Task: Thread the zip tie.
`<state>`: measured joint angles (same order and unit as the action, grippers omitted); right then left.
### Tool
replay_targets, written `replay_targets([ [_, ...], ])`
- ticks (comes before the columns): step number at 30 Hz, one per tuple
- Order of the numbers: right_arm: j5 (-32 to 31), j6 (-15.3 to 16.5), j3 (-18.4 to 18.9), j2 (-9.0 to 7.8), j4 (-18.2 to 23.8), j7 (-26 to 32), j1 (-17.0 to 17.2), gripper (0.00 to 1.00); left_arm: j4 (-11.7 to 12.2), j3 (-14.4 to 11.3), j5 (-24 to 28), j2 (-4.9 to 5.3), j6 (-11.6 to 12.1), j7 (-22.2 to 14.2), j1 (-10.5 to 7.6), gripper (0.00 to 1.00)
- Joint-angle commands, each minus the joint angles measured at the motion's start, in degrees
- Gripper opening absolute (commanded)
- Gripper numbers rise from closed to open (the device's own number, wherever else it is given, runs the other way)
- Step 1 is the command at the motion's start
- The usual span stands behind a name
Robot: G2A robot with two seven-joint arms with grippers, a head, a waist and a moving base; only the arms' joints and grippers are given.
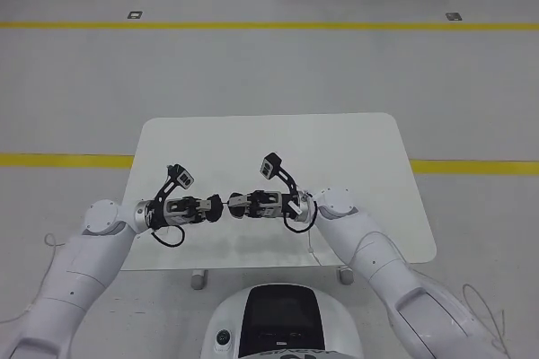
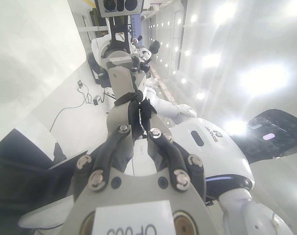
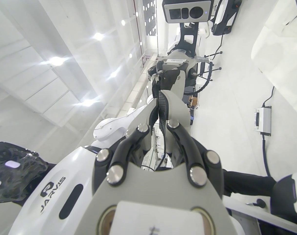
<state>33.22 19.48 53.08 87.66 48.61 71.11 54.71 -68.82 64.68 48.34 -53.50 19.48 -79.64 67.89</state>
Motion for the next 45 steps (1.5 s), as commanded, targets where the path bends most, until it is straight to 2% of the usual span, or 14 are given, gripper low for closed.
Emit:
replay_targets([
  [1, 0.19, 0.00, 0.12, 0.00, -0.02, 0.31, 0.06, 1.00, -0.07, 0.08, 0.07, -0.01, 0.00, 0.00, 0.04, 0.00],
  [11, 0.14, 0.00, 0.61, -0.06, -0.10, 1.91, -0.09, 1.00, -0.45, 0.35, 0.19, 0.04, 0.00, 0.00, 0.41, 0.00],
  [14, 0.06, 0.00, 0.59, -0.03, -0.31, 2.20, -0.34, 0.82, -0.52, 0.22, 0.11, 0.10, 0.00, 0.00, 0.41, 0.00],
  [15, 0.04, 0.00, 0.57, -0.02, -0.41, 2.33, -0.44, 0.71, -0.54, 0.18, 0.07, 0.13, 0.00, 0.00, 0.40, 0.00],
  [16, 0.08, 0.00, 0.60, -0.02, -0.59, 2.48, -0.59, 0.66, -0.56, 0.14, 0.04, 0.17, 0.00, 0.00, 0.38, 0.00],
  [17, 0.14, 0.00, 0.59, -0.01, -0.73, 2.70, -0.70, 0.67, -0.61, 0.10, 0.02, 0.20, 0.00, 0.00, 0.37, 0.00],
  [20, 0.32, 0.00, 0.51, 0.03, -1.17, 3.30, -1.00, 0.54, -0.94, -0.20, -0.39, 0.37, 0.00, 0.00, 0.35, 0.00],
  [31, 0.69, 0.00, -0.10, 0.26, -2.31, 4.18, -2.05, 0.31, -1.43, -1.95, -0.42, 1.04, 0.00, 0.00, -0.10, 0.00],
  [33, 0.69, 0.00, -0.24, 0.30, -2.40, 4.27, -2.12, 0.24, -1.34, -2.10, -0.37, 1.17, 0.00, 0.00, -0.24, 0.00],
  [45, 0.75, 0.00, -0.76, 0.36, -2.90, 4.49, -2.41, 0.13, -1.43, -2.88, -0.46, 1.55, 0.00, 0.00, -0.66, 0.00],
])
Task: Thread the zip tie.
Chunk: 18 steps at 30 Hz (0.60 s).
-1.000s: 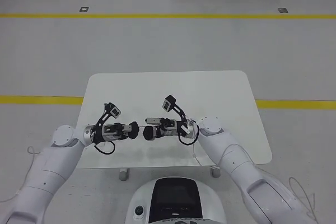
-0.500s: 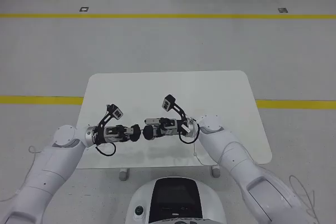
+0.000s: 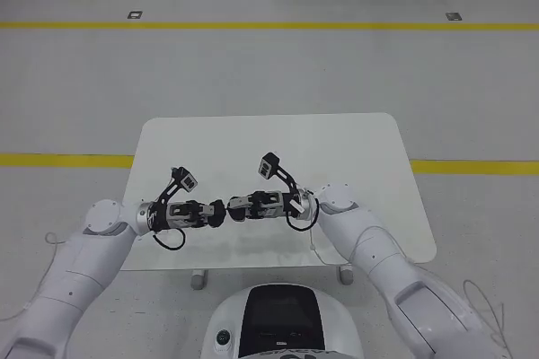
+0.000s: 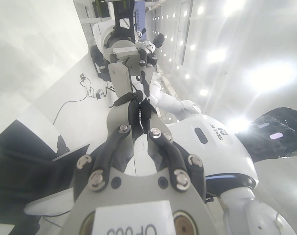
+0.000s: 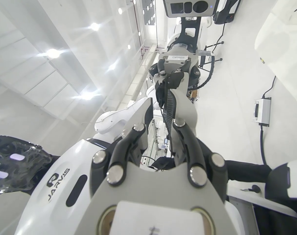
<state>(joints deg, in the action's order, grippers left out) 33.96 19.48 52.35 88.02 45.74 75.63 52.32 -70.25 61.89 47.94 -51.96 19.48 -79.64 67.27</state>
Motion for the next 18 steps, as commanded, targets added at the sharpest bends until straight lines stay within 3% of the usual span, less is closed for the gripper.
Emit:
replay_targets([
  [1, 0.00, 0.00, -0.06, 0.01, -0.09, -0.07, -0.06, 0.12, -0.01, -0.16, -0.09, 0.03, 0.00, 0.00, -0.08, 0.00],
  [12, 0.14, -0.36, -0.89, 0.24, -0.46, -0.65, -0.54, 0.12, 0.21, -0.56, -0.42, 0.18, 0.00, 0.00, -0.46, 0.00],
  [18, 0.13, -0.47, -1.16, 0.30, -0.81, -0.84, -0.67, 0.07, 0.31, -0.71, -0.38, 0.21, 0.00, 0.00, -0.59, 0.00],
])
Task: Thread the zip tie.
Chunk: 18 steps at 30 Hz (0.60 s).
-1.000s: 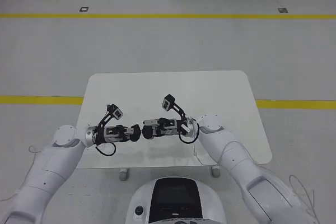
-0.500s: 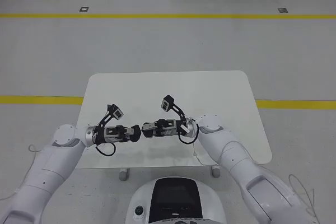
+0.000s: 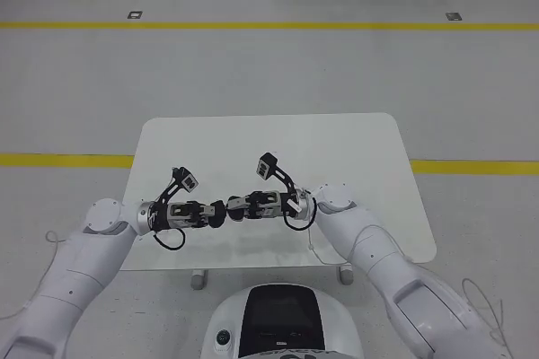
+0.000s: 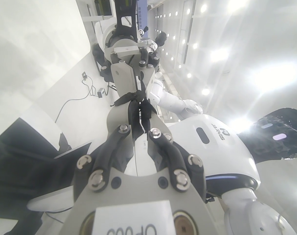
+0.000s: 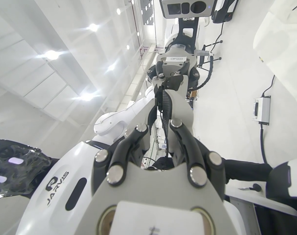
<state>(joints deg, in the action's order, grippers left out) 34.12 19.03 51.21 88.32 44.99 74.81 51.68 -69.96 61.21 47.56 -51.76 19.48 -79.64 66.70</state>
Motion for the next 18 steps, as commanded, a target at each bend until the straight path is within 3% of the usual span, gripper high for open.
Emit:
replay_targets([
  [1, -0.03, -0.03, -0.05, 0.00, -0.10, -0.04, -0.07, 0.07, 0.06, -0.06, -0.01, 0.01, 0.00, 0.00, -0.05, 0.00],
  [9, -0.04, 0.03, -0.18, -0.03, -0.33, -0.06, -0.14, 0.05, 0.20, -0.21, 0.09, 0.02, 0.00, 0.00, -0.12, 0.00],
  [18, 0.03, 0.35, -0.29, -0.05, -0.36, -0.16, -0.13, 0.11, 0.18, -0.19, 0.01, -0.01, 0.00, 0.00, -0.05, 0.00],
])
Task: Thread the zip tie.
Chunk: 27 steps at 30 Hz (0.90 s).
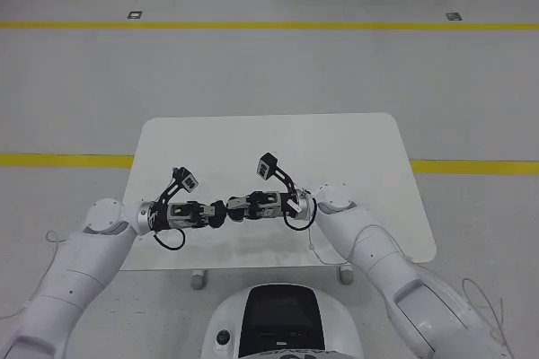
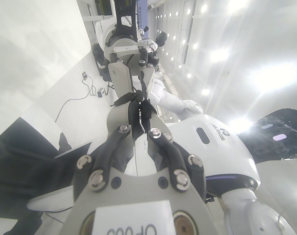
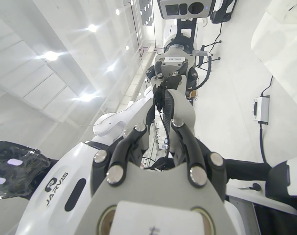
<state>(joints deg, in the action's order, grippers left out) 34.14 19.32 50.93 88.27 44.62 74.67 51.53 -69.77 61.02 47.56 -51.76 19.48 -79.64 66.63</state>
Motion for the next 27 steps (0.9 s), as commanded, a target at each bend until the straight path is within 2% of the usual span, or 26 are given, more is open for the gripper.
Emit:
replay_targets([
  [1, 0.01, 0.09, -0.02, -0.01, 0.01, -0.01, 0.02, 0.11, 0.01, 0.00, -0.01, -0.01, 0.00, 0.00, 0.02, 0.00],
  [10, -0.03, 0.04, -0.19, -0.04, -0.07, 0.09, -0.02, 0.05, 0.03, -0.04, -0.19, -0.07, 0.00, 0.00, 0.03, 0.00],
  [16, -0.08, 0.03, -0.33, -0.04, -0.12, -0.03, -0.04, 0.05, 0.05, -0.15, -0.23, -0.09, 0.00, 0.00, 0.01, 0.00],
  [19, -0.12, 0.00, -0.37, -0.04, -0.15, -0.09, -0.05, 0.00, 0.04, -0.20, -0.29, -0.09, 0.00, 0.00, -0.02, 0.00],
  [21, -0.18, 0.07, -0.37, -0.07, -0.24, -0.15, -0.05, 0.00, 0.03, -0.26, -0.38, -0.07, 0.00, 0.00, -0.06, 0.00],
  [22, -0.19, 0.09, -0.37, -0.08, -0.25, -0.20, -0.05, 0.00, 0.05, -0.28, -0.38, -0.07, 0.00, 0.00, -0.07, 0.05],
  [23, -0.19, 0.13, -0.35, -0.09, -0.28, -0.28, -0.02, 0.00, 0.08, -0.31, -0.30, -0.07, 0.00, 0.00, -0.08, 0.26],
  [25, -0.15, 0.16, -0.32, -0.11, -0.31, -0.36, 0.03, 0.00, 0.12, -0.35, -0.24, -0.06, 0.00, 0.00, -0.10, 0.49],
  [26, -0.11, 0.16, -0.27, -0.12, -0.33, -0.40, 0.05, 0.00, 0.15, -0.35, -0.18, -0.06, 0.00, 0.00, -0.10, 0.85],
  [27, -0.08, 0.16, -0.23, -0.14, -0.32, -0.46, 0.09, 0.00, 0.24, -0.33, -0.09, -0.07, 0.00, 0.00, -0.11, 1.00],
])
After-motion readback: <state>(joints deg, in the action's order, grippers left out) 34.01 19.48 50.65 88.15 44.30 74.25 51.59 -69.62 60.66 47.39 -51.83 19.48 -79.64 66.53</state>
